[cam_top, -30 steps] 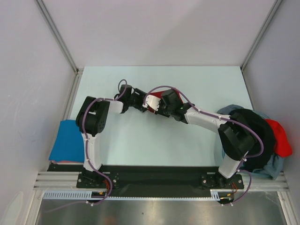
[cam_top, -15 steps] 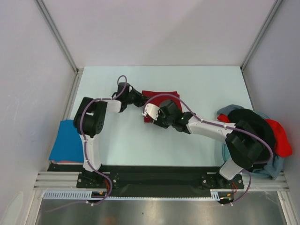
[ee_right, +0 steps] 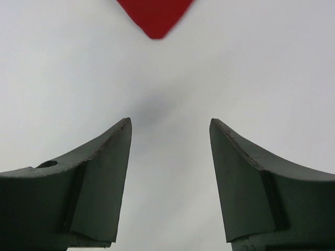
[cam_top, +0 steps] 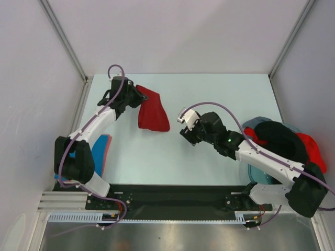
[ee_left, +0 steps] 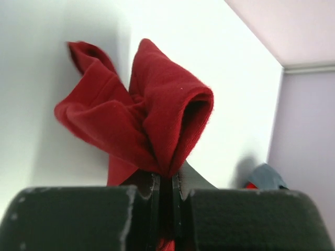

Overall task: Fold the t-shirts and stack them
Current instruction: Neatly place the folded tshirt to the corner

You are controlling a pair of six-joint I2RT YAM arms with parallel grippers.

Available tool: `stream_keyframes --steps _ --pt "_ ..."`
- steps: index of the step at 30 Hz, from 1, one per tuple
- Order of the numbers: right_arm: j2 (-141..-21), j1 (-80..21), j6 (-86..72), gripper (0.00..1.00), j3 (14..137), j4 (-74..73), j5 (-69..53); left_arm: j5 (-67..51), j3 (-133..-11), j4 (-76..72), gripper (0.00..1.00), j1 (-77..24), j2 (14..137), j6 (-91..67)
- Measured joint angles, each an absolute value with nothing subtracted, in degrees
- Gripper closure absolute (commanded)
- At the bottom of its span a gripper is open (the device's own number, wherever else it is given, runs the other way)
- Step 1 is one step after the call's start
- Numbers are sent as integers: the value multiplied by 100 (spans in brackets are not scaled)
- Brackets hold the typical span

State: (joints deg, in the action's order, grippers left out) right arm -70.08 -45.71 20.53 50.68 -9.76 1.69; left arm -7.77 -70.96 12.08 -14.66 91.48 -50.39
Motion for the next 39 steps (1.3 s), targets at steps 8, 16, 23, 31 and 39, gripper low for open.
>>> stream_keyframes --steps 8,16,23,31,39 --pt "-6860 -4563 1992 35 5046 -980 34 141 -7317 2867 100 -860 8807 -4617" --pt "-6888 -4563 1997 36 5046 -1000 -211 899 -8108 4106 100 -307 8781 -4056" --pt "-6904 -4563 2016 36 5050 -1055 -316 1245 -8602 4805 100 139 8720 -3612" --pt "-6923 -4563 2014 37 5052 -1072 -403 1446 -8809 5247 100 526 8646 -3242" --pt "-6923 -4604 2012 37 5052 -1087 -447 1483 -8840 5419 100 906 8381 -2969"
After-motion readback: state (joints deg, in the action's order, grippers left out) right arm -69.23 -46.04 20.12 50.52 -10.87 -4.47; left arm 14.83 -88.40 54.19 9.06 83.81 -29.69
